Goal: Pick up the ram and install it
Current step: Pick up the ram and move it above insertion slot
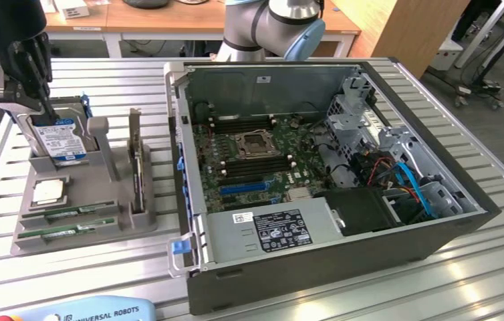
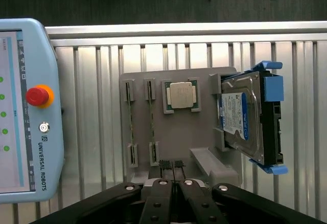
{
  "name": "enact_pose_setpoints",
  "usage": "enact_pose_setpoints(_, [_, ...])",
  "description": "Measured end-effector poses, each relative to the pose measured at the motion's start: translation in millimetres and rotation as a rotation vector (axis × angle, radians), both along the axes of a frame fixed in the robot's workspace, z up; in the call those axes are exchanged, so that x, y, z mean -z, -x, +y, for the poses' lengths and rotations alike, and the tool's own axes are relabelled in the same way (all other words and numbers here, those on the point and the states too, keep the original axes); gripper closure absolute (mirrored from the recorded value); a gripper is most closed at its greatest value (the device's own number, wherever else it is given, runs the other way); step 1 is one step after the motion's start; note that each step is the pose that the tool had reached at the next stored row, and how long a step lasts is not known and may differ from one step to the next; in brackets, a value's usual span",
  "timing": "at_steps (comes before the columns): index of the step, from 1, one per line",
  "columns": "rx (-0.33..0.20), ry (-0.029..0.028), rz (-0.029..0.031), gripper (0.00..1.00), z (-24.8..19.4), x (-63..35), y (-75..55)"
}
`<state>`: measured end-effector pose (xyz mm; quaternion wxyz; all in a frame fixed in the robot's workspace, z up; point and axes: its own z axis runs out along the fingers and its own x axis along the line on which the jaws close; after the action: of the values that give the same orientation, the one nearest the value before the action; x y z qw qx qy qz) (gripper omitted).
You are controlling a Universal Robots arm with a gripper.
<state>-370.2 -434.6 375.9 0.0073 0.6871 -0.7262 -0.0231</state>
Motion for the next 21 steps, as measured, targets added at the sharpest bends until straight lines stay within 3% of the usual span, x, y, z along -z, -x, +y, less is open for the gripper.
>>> enact_pose_setpoints(3, [0.0,0.0,0.0,0.89,0.0,0.0,0.0])
enact_pose_setpoints(5, [0.0,0.0,0.0,0.77,0.0,0.0,0.0])
enact_pose_setpoints(6, [0.0,0.0,0.0,0.77,0.0,0.0,0.0])
enact_pose_setpoints(9, [0.0,0.0,0.0,0.65,0.0,0.0,0.0])
enact_pose_setpoints(14, [0.0,-0.0003,0.0,0.65,-1.4,0.0,0.0])
enact_pose_setpoints(21, [0.0,-0.0011,0.0,0.65,-10.5,0.0,0.0])
